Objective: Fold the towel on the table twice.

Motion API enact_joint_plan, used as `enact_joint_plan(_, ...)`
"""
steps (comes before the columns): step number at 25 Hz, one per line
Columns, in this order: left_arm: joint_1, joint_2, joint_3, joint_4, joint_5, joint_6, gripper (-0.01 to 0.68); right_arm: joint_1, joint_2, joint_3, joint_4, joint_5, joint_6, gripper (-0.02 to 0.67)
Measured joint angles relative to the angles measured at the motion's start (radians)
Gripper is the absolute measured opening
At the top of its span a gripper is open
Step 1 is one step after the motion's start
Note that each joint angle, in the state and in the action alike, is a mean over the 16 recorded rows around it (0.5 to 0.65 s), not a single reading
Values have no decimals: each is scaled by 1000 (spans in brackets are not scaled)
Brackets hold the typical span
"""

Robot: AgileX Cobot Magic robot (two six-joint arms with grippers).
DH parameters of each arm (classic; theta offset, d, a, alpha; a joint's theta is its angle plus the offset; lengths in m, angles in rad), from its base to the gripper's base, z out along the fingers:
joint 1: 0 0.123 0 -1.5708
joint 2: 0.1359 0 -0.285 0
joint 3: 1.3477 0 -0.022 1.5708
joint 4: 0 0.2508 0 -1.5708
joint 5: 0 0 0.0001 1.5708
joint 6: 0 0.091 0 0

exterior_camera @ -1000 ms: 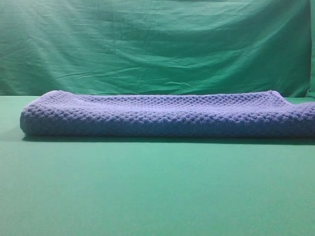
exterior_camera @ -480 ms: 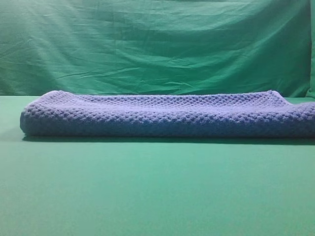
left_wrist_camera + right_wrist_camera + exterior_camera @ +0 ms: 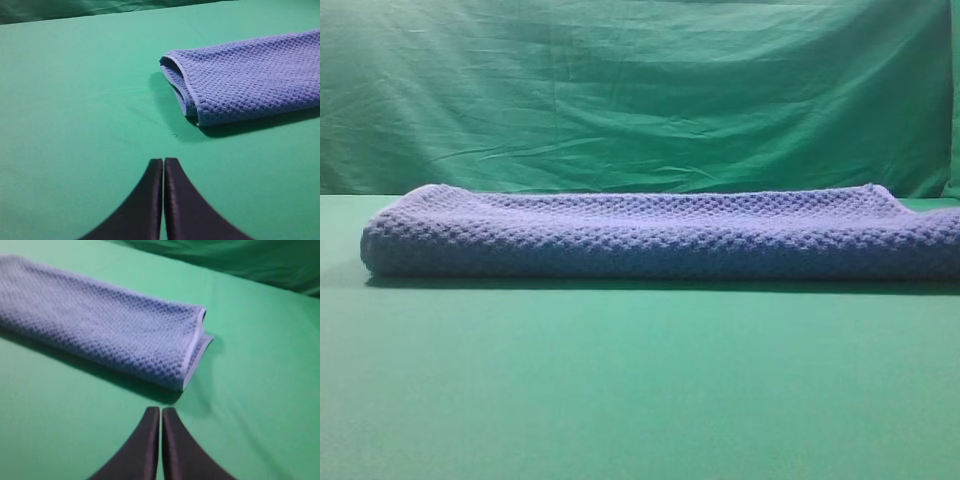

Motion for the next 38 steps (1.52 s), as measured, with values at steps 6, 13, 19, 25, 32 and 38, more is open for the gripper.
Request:
enact_joint_plan(6,0,0,33,9,-37,0,0,0,-5,47,-2,-18,-10,0)
enact_joint_plan(13,0,0,62,10,-83,0,0,0,-5,62,0,-61,-17,0)
enact_joint_plan(19,0,0,64,10,-96,0,0,0,-5,70,5,-101,-18,0)
enact_joint_plan(25,0,0,65,10,-102,0,0,0,-5,73,9,-120,-18,0)
enact_joint_plan(32,8,0,65,10,-102,0,0,-30,-5,73,14,-123,-18,0)
enact_joint_plan(38,48,0,65,10,-102,0,0,-87,-5,73,20,-124,-18,0)
